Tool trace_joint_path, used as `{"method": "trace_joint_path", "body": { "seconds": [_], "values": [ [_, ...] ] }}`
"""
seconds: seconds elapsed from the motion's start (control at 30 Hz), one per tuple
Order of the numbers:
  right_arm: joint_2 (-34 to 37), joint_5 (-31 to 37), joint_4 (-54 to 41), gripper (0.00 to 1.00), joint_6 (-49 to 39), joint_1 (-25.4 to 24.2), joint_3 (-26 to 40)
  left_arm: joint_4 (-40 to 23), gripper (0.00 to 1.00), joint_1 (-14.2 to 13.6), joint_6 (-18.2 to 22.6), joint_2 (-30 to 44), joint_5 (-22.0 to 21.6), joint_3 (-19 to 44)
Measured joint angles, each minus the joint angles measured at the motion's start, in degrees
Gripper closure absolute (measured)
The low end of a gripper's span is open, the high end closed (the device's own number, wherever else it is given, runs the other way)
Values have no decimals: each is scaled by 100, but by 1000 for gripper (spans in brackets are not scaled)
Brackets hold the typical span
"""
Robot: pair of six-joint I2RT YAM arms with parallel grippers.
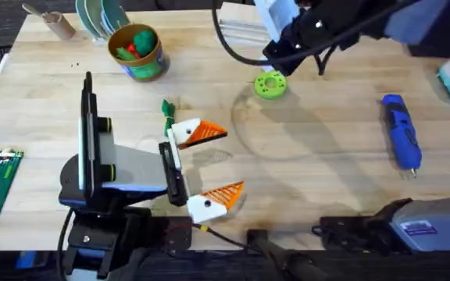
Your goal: Pick up the gripper from the table and insert it into the empty holder that is missing its gripper. Then pick up a screw, insert it into the mounting hole, and use the screwdriver to tighten it. Finally, clean up the table by picking up the vegetable and placing it into the bucket.
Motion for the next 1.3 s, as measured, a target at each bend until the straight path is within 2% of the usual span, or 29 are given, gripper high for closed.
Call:
{"method": "trace_joint_path", "body": {
  "seconds": [0.2, 0.47, 0.63, 1.0, 1.3],
  "values": [
    [-328, 23, -663, 994, -188, 629, 436, -1, 8, 0, 0, 0, 0, 0],
    [-354, 36, -1450, 994, -227, 1577, 1089, 0, 8, 0, 0, 0, -1, 0],
    [-354, 32, -1702, 994, -167, 2003, 1454, 0, 8, 0, 0, -1, 1, 0],
    [-203, -833, -2581, 994, 280, 2228, 2404, 0, 8, 0, 0, -2, 0, 0],
    [99, -1023, -2622, 994, 339, 2746, 2482, 0, 8, 0, 0, -1, -1, 0]
  ]
}}
